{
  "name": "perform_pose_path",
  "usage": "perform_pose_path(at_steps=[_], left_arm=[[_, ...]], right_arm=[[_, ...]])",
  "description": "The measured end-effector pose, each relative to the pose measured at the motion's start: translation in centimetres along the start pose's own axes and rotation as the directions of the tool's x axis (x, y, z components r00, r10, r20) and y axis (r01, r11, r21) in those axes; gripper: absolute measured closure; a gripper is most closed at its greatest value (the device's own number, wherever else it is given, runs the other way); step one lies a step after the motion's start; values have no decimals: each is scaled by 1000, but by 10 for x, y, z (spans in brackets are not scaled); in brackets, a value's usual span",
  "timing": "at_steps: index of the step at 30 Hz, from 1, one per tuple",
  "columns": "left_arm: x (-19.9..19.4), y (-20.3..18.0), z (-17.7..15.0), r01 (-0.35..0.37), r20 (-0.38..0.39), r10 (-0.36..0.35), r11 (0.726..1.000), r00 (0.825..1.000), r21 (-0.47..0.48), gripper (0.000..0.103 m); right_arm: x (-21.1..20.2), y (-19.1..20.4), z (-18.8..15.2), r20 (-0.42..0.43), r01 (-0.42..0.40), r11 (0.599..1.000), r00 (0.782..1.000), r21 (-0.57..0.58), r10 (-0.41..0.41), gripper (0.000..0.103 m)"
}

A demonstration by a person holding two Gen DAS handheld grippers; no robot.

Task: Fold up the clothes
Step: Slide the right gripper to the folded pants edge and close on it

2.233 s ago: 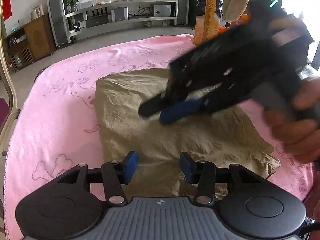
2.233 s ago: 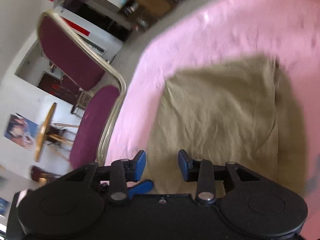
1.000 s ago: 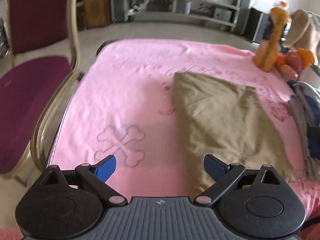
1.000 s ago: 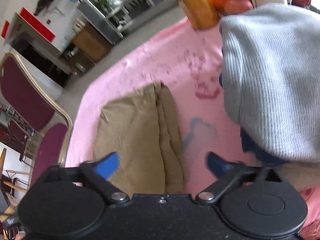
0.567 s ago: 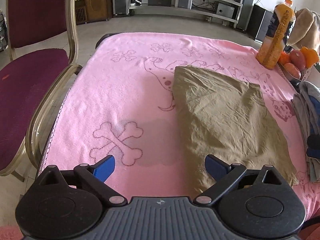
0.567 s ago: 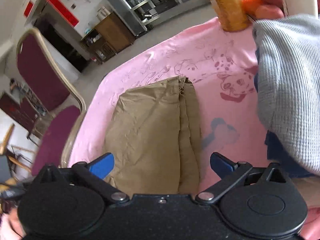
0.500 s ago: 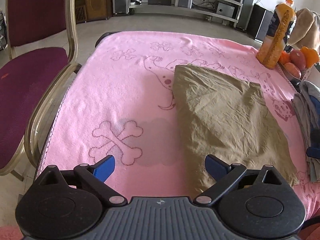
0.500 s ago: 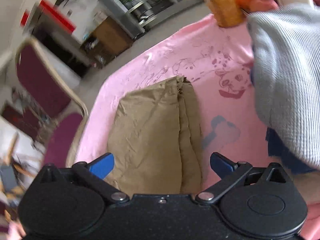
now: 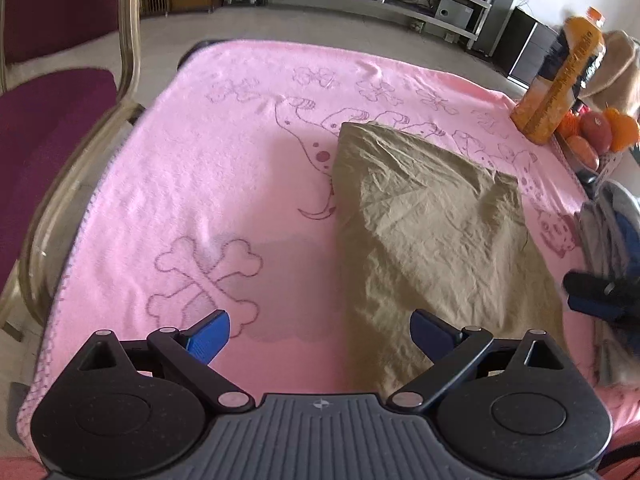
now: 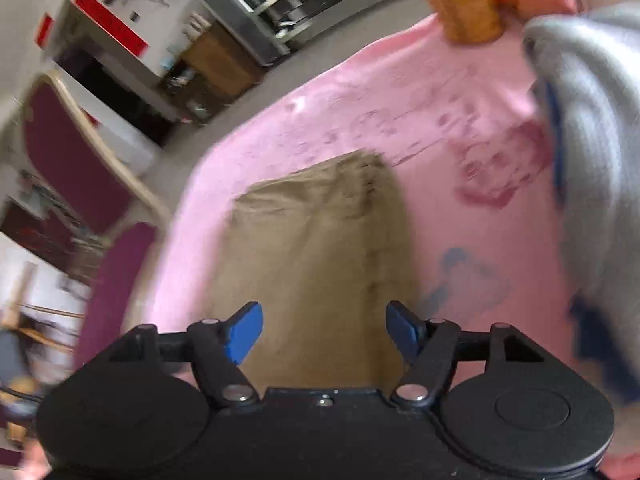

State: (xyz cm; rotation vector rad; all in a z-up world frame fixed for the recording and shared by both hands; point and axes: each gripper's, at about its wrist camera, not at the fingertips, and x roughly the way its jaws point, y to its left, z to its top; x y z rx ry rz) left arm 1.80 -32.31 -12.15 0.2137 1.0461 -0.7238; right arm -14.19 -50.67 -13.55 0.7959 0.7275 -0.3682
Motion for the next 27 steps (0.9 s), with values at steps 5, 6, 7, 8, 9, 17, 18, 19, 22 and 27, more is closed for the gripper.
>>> perform_pose_path(at_steps=[5, 6, 7, 8, 9, 17, 18, 19, 22, 27], left_arm=[[23, 11, 11, 83, -80, -92, 990, 993, -111, 8], [28, 13, 12, 100, -93, -113, 986, 989, -131, 10], [33, 14, 12, 120, -105, -136, 981, 985, -151, 13], [37, 15, 12, 137, -111, -157, 976, 981, -167, 19], [40, 15, 12, 154, -116, -176, 972, 977, -180, 21], [55, 11, 16, 248, -98, -276, 942, 956, -225, 29], [56, 9, 17, 255, -94, -280, 942, 955, -219, 29], [57, 7, 17, 261, -88, -284, 943, 955, -208, 29], [61, 3, 20, 285, -87, -304, 942, 949, -178, 28], [67, 0, 23, 320, -70, -336, 931, 939, -174, 23]], right_arm=[[4, -12, 2, -12, 28, 999, 1000, 36, -28, 36], [5, -15, 3, -16, 29, 998, 999, 49, -28, 36], [7, -18, 4, -22, 26, 998, 999, 64, -25, 36], [9, -22, 6, -30, 17, 996, 999, 86, -15, 36], [12, -26, 7, -41, 8, 994, 999, 108, -3, 36], [38, -48, 10, -103, -51, 966, 992, 254, 79, 51], [39, -50, 10, -105, -65, 961, 990, 268, 96, 54], [42, -52, 10, -106, -80, 956, 988, 281, 114, 54], [48, -56, 12, -111, -133, 942, 978, 309, 174, 54], [57, -63, 15, -98, -218, 915, 959, 339, 265, 48]])
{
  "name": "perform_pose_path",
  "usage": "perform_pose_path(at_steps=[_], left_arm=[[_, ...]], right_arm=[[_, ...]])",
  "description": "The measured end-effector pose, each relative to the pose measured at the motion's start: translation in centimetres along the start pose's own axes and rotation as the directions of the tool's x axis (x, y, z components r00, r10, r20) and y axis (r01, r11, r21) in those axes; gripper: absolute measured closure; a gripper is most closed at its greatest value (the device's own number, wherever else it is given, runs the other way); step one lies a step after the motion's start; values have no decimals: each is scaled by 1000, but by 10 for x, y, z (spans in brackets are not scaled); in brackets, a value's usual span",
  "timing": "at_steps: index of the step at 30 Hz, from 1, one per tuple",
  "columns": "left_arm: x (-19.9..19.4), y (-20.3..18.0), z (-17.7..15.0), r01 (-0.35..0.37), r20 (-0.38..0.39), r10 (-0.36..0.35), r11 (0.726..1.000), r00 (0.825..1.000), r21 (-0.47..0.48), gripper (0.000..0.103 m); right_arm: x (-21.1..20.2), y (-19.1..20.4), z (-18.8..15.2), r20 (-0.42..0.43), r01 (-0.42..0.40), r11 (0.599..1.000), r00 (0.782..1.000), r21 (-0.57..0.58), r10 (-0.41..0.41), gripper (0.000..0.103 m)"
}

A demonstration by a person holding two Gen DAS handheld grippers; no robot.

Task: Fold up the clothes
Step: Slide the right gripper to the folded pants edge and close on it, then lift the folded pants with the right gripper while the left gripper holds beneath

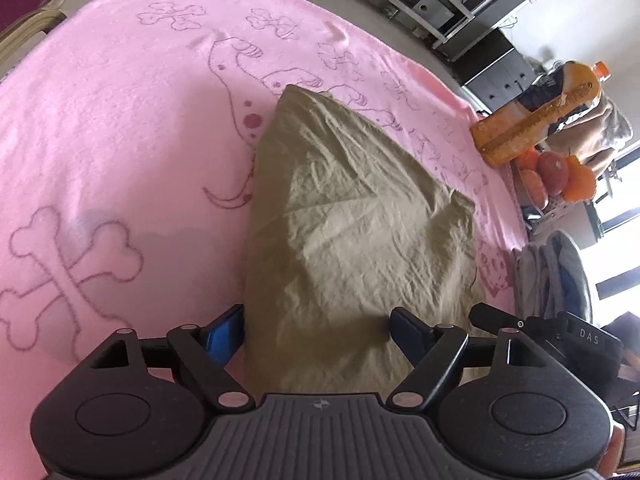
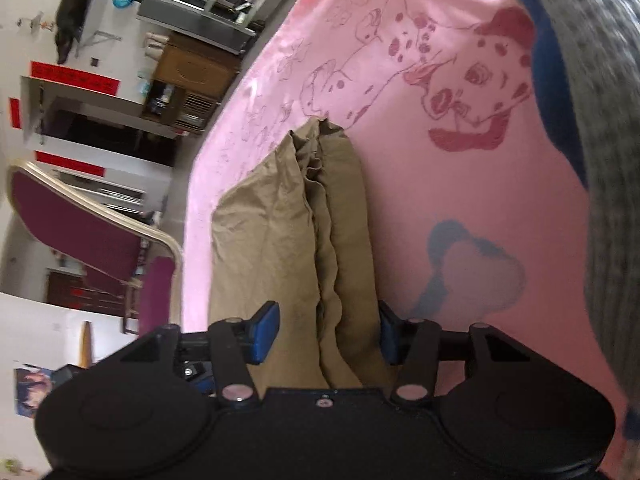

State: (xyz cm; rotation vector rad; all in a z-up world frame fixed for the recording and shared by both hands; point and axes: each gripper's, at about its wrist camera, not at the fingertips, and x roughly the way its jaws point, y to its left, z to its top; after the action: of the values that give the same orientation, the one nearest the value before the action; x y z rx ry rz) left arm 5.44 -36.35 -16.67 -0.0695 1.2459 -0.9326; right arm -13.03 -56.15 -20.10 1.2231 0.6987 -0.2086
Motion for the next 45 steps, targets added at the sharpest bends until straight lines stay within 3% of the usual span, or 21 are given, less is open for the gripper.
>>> perform_pose_path(at_steps=[2, 4, 6, 7, 11, 15, 23, 28, 32, 36, 41, 45], left_arm=[[3, -4, 0, 6, 7, -6, 1000, 1000, 16, 22], [4, -8, -2, -3, 20, 3, 999, 1000, 35, 23], [2, -14, -6, -29, 45, 26, 998, 999, 62, 33], [1, -16, -9, -43, 59, 38, 996, 998, 75, 37], [-4, -28, -15, -96, 105, 82, 986, 991, 135, 50], [-18, -41, -20, -114, 140, 89, 978, 986, 176, 63], [-63, -64, -48, -66, 161, 30, 971, 987, 228, 64], [-97, -104, -66, -21, 186, -36, 956, 982, 292, 63], [-114, -161, -71, 25, 202, -106, 930, 974, 366, 63], [-111, -230, -66, 87, 187, -184, 897, 965, 434, 61], [-72, -308, -61, 106, 164, -214, 860, 963, 499, 61], [-24, -339, -59, 87, 135, -182, 851, 974, 518, 59]], right_arm=[[3, 2, 0, 16, -22, 999, 1000, -23, 22, 40], [6, 5, -2, 38, -27, 998, 999, -52, 29, 40], [8, 11, -6, 64, 16, 997, 998, -76, -11, 57], [8, 13, -9, 78, 68, 993, 995, -93, -61, 77], [7, 26, -23, 138, 164, 977, 980, -134, -145, 88], [-4, 49, -36, 193, 197, 965, 968, -176, -162, 91], [-49, 74, -62, 209, 135, 973, 973, -187, -94, 92], [-103, 80, -76, 254, 112, 974, 965, -195, -60, 92], [-164, 83, -72, 331, 103, 975, 943, -197, -33, 92], [-230, 80, -55, 430, 135, 971, 902, -196, -39, 92], [-294, 59, -13, 517, 211, 964, 850, -161, -99, 92], [-310, 30, 22, 528, 245, 963, 836, -113, -150, 91]])
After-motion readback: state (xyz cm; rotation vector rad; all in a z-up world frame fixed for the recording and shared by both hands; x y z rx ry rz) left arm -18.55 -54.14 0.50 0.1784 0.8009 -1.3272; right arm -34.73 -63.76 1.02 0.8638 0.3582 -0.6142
